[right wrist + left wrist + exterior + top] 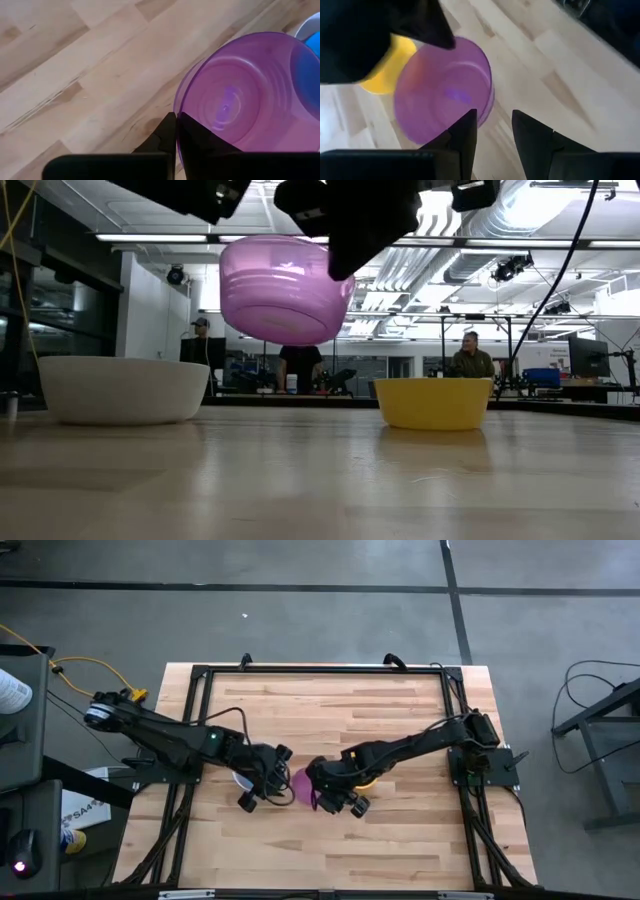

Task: Nest bowls inside each other
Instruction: Stack the violet bowl on the blue bowl

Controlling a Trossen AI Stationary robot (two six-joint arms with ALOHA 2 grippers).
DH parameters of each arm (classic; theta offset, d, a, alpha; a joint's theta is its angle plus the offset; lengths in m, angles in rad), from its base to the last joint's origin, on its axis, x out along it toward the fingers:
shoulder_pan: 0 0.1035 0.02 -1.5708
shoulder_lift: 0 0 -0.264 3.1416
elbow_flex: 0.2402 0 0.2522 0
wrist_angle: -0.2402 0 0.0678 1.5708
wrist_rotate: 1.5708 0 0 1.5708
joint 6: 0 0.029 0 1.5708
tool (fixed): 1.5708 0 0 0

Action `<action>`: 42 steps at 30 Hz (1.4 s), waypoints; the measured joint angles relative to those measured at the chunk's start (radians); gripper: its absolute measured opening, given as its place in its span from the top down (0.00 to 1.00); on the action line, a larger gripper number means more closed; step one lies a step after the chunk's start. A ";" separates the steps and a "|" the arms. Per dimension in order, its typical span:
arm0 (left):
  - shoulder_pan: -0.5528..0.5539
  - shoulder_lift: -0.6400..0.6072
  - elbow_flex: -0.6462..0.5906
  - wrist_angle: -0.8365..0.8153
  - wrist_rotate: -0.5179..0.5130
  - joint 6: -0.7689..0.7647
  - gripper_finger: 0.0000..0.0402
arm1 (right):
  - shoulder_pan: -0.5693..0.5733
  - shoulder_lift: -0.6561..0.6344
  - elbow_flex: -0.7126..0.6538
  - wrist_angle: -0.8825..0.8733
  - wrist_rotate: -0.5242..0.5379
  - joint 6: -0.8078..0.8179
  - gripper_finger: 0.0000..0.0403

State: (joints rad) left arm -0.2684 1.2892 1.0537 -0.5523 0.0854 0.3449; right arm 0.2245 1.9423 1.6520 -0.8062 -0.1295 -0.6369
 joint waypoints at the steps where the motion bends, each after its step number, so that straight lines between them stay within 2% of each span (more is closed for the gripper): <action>1: 0.000 0.009 -0.002 -0.013 0.000 0.019 0.70 | 0.000 0.000 0.000 0.000 0.000 -0.001 0.99; 8: 0.000 0.052 -0.001 -0.007 0.002 0.085 0.70 | 0.012 0.000 0.000 0.002 -0.008 -0.012 0.99; 18: 0.000 0.054 -0.002 0.019 0.001 0.231 0.70 | 0.025 0.000 0.000 0.035 -0.038 -0.016 0.99; 36: 0.000 0.091 -0.002 0.030 0.010 0.312 0.70 | 0.024 0.000 0.000 0.062 -0.029 -0.041 0.99; 42: 0.000 0.091 -0.002 0.026 0.011 0.341 0.80 | 0.024 0.000 0.000 0.062 -0.029 -0.042 0.99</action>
State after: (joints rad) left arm -0.2687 1.3800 1.0520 -0.5266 0.0966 0.6863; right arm 0.2489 1.9423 1.6520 -0.7437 -0.1589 -0.6785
